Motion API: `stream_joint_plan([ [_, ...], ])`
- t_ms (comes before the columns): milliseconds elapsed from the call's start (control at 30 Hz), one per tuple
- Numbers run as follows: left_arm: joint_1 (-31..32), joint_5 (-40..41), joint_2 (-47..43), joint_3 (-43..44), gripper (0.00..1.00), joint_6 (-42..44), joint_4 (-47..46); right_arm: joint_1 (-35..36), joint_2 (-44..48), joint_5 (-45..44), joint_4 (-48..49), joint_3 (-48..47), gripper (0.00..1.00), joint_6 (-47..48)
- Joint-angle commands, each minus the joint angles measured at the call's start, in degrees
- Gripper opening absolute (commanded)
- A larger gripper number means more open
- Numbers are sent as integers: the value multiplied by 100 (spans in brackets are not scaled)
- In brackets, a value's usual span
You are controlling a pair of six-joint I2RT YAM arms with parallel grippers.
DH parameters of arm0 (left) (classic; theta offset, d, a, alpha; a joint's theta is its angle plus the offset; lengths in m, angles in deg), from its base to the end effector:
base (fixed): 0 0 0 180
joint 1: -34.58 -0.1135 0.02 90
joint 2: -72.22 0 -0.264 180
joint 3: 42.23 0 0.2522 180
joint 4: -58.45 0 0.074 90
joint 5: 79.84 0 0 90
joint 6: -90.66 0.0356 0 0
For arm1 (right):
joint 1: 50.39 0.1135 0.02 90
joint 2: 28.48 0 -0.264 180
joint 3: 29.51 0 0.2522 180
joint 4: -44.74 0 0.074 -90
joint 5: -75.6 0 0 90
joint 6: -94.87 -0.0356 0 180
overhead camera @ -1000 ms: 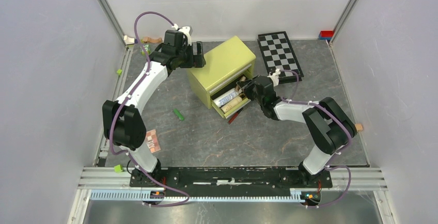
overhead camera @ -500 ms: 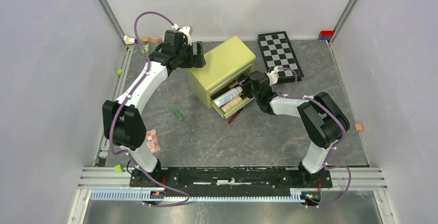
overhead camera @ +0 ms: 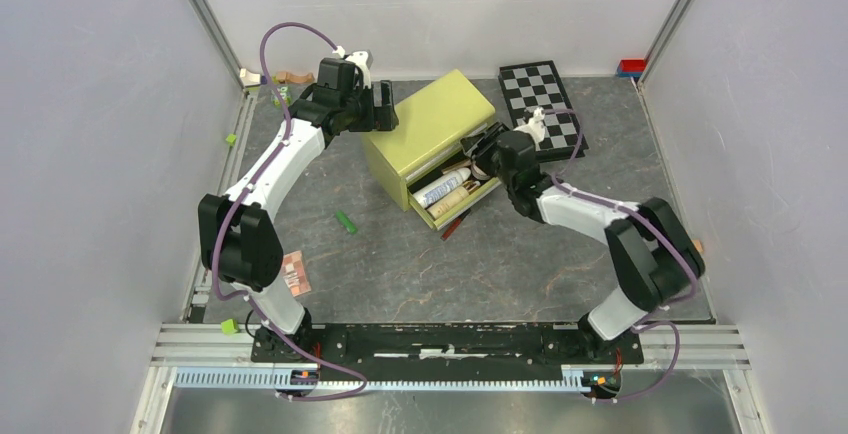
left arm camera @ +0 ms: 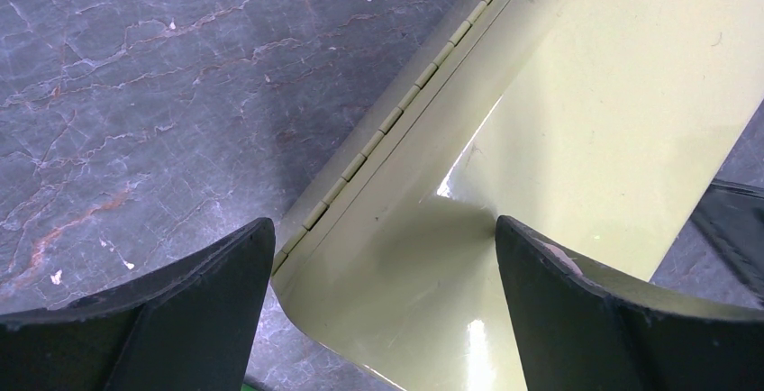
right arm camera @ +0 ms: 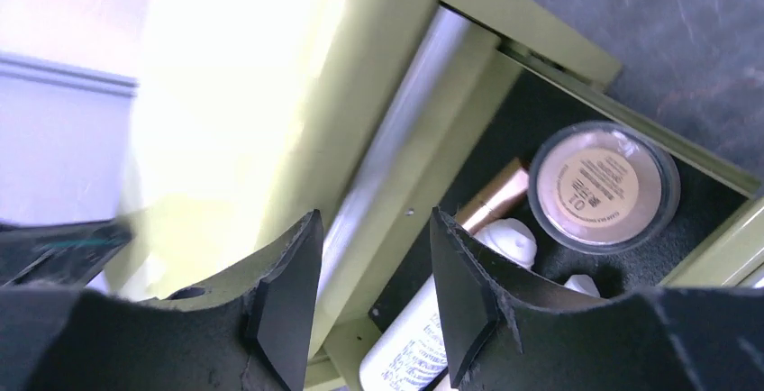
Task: Organize the makeup
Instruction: Place the makeup in the drawer.
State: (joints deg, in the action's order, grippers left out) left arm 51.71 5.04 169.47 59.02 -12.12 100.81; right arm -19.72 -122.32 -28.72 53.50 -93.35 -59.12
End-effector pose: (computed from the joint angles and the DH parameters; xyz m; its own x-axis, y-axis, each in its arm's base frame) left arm 0.3725 -0.1181 0.3251 -0.6581 -0.0277 -0.7525 0.2201 0.9486 -0.2275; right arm 0.3117 0.1746 0.2115 -0.4026 0.7736 -0.4893 0.1503 0.5831 0.7984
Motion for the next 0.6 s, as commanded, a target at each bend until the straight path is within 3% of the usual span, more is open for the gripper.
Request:
stream_joint_plan([
  [0,1,-67,-148,121,97,258,23,-18,867,-110,-263,-56,53,1456],
  [333,1,-33,-152,129,97,293,45,-1,2382,-10,-1036,1404,53,2353],
  [567,1,293,-419,33,97,166,-62,726,2696,251,-1173,1388,53,3183],
])
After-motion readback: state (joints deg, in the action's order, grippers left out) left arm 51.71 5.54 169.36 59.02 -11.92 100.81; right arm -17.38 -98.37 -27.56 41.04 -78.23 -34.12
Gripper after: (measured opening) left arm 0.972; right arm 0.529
